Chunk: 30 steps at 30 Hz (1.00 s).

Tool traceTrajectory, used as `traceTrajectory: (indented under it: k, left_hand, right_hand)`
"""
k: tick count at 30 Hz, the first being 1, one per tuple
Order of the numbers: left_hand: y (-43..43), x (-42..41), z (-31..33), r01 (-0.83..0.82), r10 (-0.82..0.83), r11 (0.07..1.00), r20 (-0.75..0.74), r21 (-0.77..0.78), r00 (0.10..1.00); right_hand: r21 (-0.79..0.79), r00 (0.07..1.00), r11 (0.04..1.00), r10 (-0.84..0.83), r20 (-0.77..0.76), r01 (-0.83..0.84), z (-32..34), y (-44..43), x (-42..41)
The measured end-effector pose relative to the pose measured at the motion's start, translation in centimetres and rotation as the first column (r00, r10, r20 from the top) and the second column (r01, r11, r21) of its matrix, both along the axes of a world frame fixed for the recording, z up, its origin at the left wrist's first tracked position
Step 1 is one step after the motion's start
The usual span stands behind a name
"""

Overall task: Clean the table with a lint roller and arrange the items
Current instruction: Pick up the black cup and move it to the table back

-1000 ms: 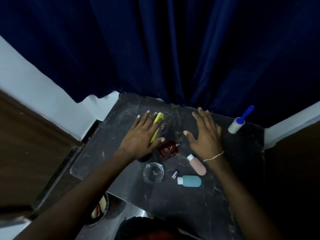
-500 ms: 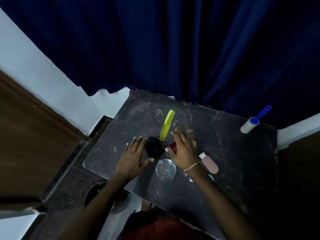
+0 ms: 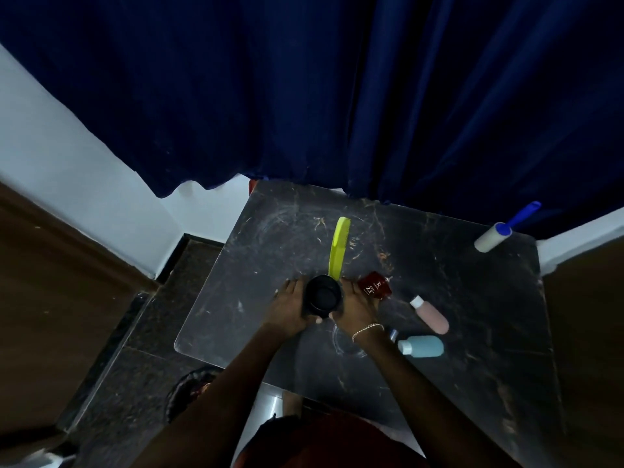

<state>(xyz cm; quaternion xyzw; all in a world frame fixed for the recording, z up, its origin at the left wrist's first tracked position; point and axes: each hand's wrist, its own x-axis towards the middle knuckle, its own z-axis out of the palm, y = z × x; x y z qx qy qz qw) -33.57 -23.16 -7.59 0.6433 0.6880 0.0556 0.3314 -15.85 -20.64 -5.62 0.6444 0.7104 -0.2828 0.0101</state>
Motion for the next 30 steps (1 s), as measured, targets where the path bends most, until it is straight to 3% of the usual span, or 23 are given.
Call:
traceTrajectory:
  k: [10,15,19,23,30]
  left_hand:
    - [1.0,-0.2,-0.8,-0.040,0.048,0.999,0.245,-0.037,0.968]
    - [0.8,-0.5,-0.3,-0.086,0.081,0.996,0.363,-0.003,0.928]
    - [1.1,-0.9,0.9,-0.071,0.019,0.993,0.450,0.099,0.893]
    - [1.3,-0.1,2.9,-0.009,-0.094,0.979,0.492,0.203,0.865]
    - [0.4,2.5,6.3,0.059,-0.191,0.965,0.530,0.255,0.826]
  right_hand:
    - [-0.058,0.995,0.994,-0.091,0.052,0.094,0.0,-0.6,-2.4]
    - [0.001,0.994,0.994,-0.111,-0.014,0.111,1.5,-1.0,-2.4]
    - [0.068,0.971,0.989,-0.112,-0.210,0.129,3.0,-1.2,-1.3]
    - [0.133,0.887,0.976,-0.095,-0.451,0.172,4.6,-2.0,0.8]
    - [0.174,0.845,0.949,-0.138,-0.516,0.262,6.7,-4.3,3.9]
